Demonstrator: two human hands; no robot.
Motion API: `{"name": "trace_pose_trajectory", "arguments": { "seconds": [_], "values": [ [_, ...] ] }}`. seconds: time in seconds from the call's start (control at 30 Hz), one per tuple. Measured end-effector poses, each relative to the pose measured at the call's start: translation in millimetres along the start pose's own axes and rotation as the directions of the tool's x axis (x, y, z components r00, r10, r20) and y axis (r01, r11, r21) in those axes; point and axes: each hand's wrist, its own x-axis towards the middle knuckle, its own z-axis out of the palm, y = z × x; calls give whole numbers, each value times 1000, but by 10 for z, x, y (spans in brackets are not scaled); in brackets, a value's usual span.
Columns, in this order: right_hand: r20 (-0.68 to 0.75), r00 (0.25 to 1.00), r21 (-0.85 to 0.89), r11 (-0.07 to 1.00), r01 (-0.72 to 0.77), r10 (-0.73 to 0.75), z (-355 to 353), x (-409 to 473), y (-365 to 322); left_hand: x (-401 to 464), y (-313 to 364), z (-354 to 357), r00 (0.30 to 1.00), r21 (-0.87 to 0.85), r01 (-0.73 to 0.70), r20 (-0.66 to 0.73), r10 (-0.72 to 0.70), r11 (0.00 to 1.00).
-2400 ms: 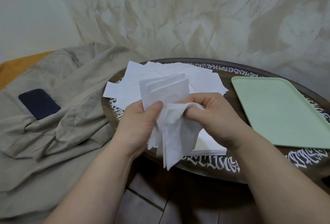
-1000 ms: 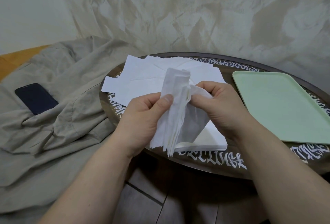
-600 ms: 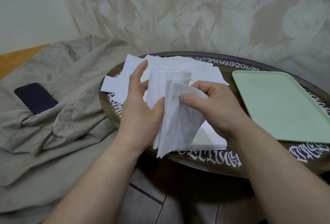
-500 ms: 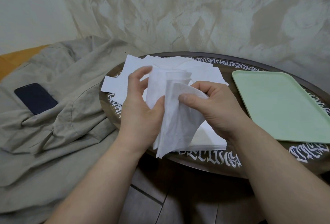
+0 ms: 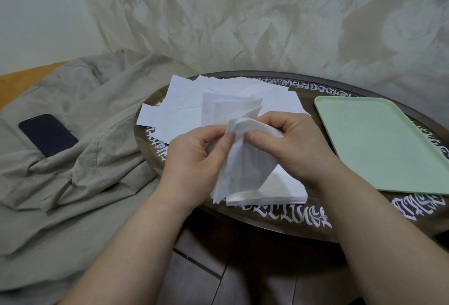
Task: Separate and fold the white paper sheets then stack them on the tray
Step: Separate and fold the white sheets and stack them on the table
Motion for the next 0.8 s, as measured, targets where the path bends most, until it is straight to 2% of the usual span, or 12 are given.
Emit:
{"name": "trace_pose_trajectory", "arguments": {
  "seconds": [0.2,0.33,0.53,0.8],
  "values": [
    [52,995,-190,977,91,-83,-68,-12,-46,-13,-26,-7,993,191,-117,-2,120,975],
    [49,990,-249,958,140,-132,-78,-23,-63,-16,7,-13,989,200,-148,6,149,969],
    [79,976,-86,974,210,-204,-84,-57,-175,-23,83,-63,999,23,-44,5,44,999],
    [61,986,41,988,152,-154,-64,-42,-138,-29,84,-71,998,-19,-33,55,34,999]
  ]
}}
